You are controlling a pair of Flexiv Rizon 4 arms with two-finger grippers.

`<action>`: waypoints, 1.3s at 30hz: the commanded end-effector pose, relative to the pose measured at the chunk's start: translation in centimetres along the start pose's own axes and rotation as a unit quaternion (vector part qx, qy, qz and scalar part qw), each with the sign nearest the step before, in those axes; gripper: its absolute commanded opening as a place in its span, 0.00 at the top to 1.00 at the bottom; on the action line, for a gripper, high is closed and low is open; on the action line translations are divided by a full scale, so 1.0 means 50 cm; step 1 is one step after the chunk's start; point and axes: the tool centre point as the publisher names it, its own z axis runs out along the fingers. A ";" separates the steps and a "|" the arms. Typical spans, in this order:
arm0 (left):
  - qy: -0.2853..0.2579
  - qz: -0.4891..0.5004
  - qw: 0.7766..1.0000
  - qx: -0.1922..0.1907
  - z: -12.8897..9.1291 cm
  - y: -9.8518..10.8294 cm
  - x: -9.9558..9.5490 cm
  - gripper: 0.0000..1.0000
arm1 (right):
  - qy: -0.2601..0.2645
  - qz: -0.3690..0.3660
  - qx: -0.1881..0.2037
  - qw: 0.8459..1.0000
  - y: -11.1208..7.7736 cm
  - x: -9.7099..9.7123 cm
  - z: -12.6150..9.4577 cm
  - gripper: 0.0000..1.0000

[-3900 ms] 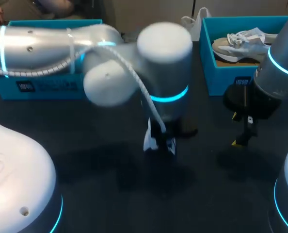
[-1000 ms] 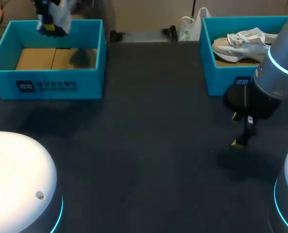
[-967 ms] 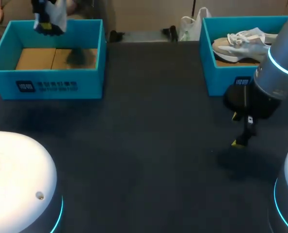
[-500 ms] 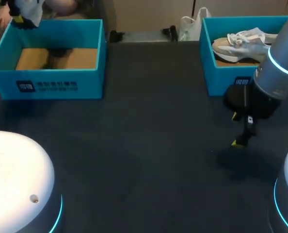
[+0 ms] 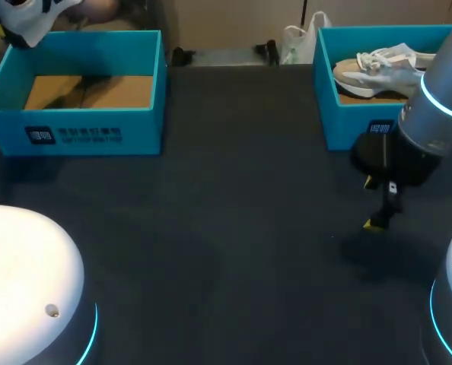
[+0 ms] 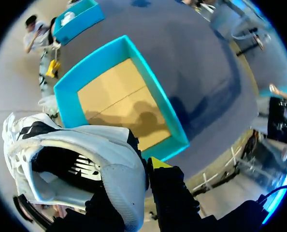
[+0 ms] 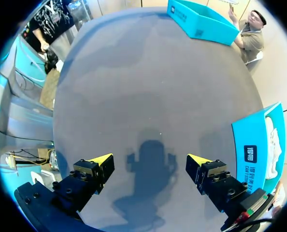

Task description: Take the shoe out of the shoebox, open the shoe tongue, remove and reinsert the insole, then place the shoe into the shoebox

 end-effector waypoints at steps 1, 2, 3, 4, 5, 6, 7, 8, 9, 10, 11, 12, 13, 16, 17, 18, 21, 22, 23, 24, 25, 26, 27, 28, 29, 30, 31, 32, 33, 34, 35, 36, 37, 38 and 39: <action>0.009 0.084 0.996 -0.007 -0.004 0.006 -0.004 1.00 | -0.001 0.000 0.000 1.000 0.000 0.002 0.002 0.00; 0.009 0.084 0.996 -0.007 -0.004 0.006 -0.004 1.00 | -0.001 0.000 0.000 1.000 0.000 0.002 0.002 0.00; 0.009 0.084 0.996 -0.007 -0.004 0.006 -0.004 1.00 | -0.001 0.000 0.000 1.000 0.000 0.002 0.002 0.00; 0.009 0.084 0.996 -0.007 -0.004 0.006 -0.004 1.00 | -0.001 0.000 0.000 1.000 0.000 0.002 0.002 0.00; 0.009 0.084 0.996 -0.007 -0.004 0.006 -0.004 1.00 | -0.001 0.000 0.000 1.000 0.000 0.002 0.002 0.00; 0.009 0.084 0.996 -0.007 -0.004 0.006 -0.004 1.00 | -0.001 0.000 0.000 1.000 0.000 0.002 0.002 0.00; 0.009 0.084 0.996 -0.007 -0.004 0.006 -0.004 1.00 | -0.001 0.000 0.000 1.000 0.000 0.002 0.002 0.00; 0.010 0.098 0.995 -0.006 -0.001 0.009 -0.007 1.00 | -0.001 0.000 0.000 1.000 0.000 0.002 0.002 0.00; 0.015 0.115 0.993 -0.008 0.006 0.022 -0.013 1.00 | -0.001 0.000 0.000 1.000 0.000 0.002 0.002 0.00; 0.020 0.142 0.990 -0.003 0.009 0.029 -0.016 1.00 | -0.001 0.000 0.000 1.000 0.000 0.002 0.002 0.00; 0.020 0.151 0.988 0.002 0.011 0.036 -0.019 1.00 | -0.001 0.000 0.000 1.000 0.000 0.002 0.002 0.00; 0.021 0.179 0.984 0.001 0.013 0.049 -0.025 1.00 | -0.001 0.000 0.000 1.000 0.000 0.002 0.002 0.00; 0.026 0.198 0.980 0.013 0.014 0.054 -0.028 1.00 | -0.001 0.000 0.000 1.000 0.000 0.002 0.002 0.00; 0.027 0.288 0.957 0.033 0.012 0.080 -0.037 1.00 | -0.001 0.000 0.000 1.000 0.000 0.002 0.002 0.00; 0.044 0.324 0.944 0.040 0.013 0.088 -0.038 1.00 | -0.001 0.000 0.000 1.000 0.000 0.002 0.002 0.00; 0.052 0.344 0.937 0.035 0.015 0.098 -0.042 1.00 | -0.001 0.000 0.000 1.000 0.000 0.002 0.002 0.00; 0.052 0.344 0.937 0.035 0.015 0.098 -0.042 1.00 | -0.001 0.000 0.000 1.000 0.000 0.002 0.002 0.00; 0.052 0.344 0.937 0.035 0.015 0.098 -0.042 1.00 | -0.001 0.000 0.000 1.000 0.000 0.002 0.002 0.00; 0.052 0.344 0.937 0.035 0.015 0.098 -0.042 1.00 | -0.001 0.000 0.000 1.000 0.000 0.002 0.002 0.00; 0.052 0.344 0.937 0.035 0.015 0.098 -0.042 1.00 | -0.001 0.000 0.000 1.000 0.000 0.002 0.002 0.00; 0.052 0.344 0.937 0.035 0.015 0.098 -0.042 1.00 | -0.001 0.000 0.000 1.000 0.000 0.002 0.002 0.00; 0.052 0.344 0.937 0.035 0.015 0.098 -0.042 1.00 | -0.001 0.000 0.000 1.000 0.000 0.002 0.002 0.00; 0.052 0.344 0.937 0.035 0.015 0.098 -0.042 1.00 | -0.001 0.000 0.000 1.000 0.000 0.002 0.002 0.00; 0.050 0.345 0.937 0.027 0.019 0.097 -0.046 1.00 | -0.001 0.000 0.000 1.000 0.000 0.002 0.002 0.00; 0.048 0.350 0.936 0.012 0.026 0.099 -0.053 1.00 | -0.001 0.000 0.000 1.000 0.000 0.002 0.002 0.00; 0.051 0.351 0.935 0.017 0.033 0.103 -0.060 1.00 | -0.001 0.000 0.000 1.000 0.000 0.002 0.002 0.00; 0.053 0.356 0.933 0.015 0.038 0.106 -0.065 1.00 | -0.001 0.000 0.000 1.000 0.000 0.002 0.002 0.00; 0.052 0.362 0.931 0.000 0.045 0.110 -0.068 1.00 | -0.001 0.000 0.000 1.000 0.000 0.002 0.002 0.00; 0.054 0.366 0.929 -0.005 0.051 0.113 -0.070 1.00 | -0.001 0.000 0.000 1.000 0.000 0.002 0.002 0.00; 0.054 0.372 0.927 -0.006 0.055 0.115 -0.071 1.00 | -0.001 0.000 0.000 1.000 0.000 0.002 0.002 0.00; 0.054 0.375 0.926 -0.011 0.062 0.116 -0.073 1.00 | -0.001 0.000 0.000 1.000 0.000 0.002 0.002 0.00; 0.051 0.383 0.922 -0.015 0.070 0.116 -0.075 1.00 | -0.001 0.000 0.000 1.000 0.000 0.002 0.002 0.00; 0.052 0.387 0.921 -0.016 0.074 0.116 -0.075 1.00 | -0.001 0.000 0.000 1.000 0.000 0.002 0.002 0.00; 0.052 0.387 0.920 -0.028 0.083 0.114 -0.077 1.00 | -0.001 0.000 0.000 1.000 0.000 0.002 0.002 0.00; 0.054 0.395 0.917 -0.024 0.094 0.112 -0.078 1.00 | -0.001 0.000 0.000 1.000 0.000 0.002 0.002 0.00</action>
